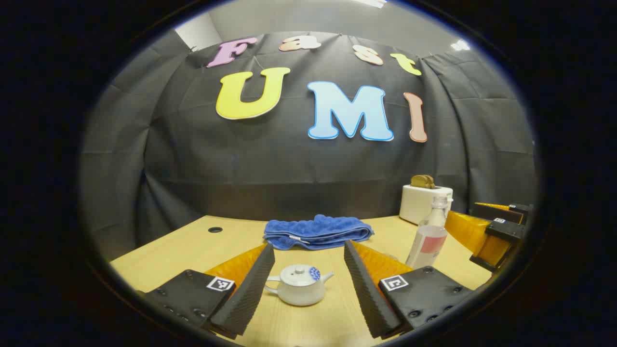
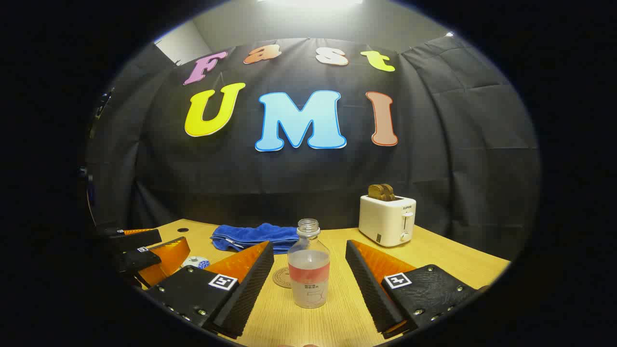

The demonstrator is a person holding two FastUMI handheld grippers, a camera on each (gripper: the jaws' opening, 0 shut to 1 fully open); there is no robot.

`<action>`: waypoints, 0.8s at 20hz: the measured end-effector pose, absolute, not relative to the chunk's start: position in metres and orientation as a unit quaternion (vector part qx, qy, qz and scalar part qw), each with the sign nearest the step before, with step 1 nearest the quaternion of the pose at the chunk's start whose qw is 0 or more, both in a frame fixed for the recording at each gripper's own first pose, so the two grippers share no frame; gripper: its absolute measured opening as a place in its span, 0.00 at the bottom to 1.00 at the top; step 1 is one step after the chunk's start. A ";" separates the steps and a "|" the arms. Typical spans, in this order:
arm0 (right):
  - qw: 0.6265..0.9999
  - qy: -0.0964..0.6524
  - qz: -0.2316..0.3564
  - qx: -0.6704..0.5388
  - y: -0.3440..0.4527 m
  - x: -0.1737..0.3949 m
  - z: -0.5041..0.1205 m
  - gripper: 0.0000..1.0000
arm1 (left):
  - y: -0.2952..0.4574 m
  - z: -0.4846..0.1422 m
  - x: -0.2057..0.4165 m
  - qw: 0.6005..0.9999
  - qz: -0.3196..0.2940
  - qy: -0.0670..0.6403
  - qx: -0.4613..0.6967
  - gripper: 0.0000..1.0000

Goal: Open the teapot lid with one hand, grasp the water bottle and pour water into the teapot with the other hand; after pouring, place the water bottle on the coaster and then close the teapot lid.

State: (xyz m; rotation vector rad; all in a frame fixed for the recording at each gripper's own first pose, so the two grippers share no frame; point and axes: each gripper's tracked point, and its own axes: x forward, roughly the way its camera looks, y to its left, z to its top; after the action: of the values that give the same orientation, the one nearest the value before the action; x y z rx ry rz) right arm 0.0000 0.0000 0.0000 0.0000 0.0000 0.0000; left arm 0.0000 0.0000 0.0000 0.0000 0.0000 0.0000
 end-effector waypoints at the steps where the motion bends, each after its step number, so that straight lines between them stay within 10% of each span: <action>1: 1.000 0.000 0.000 -0.001 0.000 0.000 0.000 0.95 | 0.001 0.000 0.001 1.000 0.000 0.000 -0.001 0.93; 16: 1.000 0.009 0.001 -0.006 0.003 0.000 -0.008 0.95 | 0.008 -0.010 0.026 1.000 0.005 0.007 0.003 0.92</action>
State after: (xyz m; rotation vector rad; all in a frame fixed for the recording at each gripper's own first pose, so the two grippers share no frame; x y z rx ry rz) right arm 0.0001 0.0026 -0.0080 -0.0120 0.0184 0.0024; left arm 0.0257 0.0078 -0.0103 0.0066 0.0138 0.0098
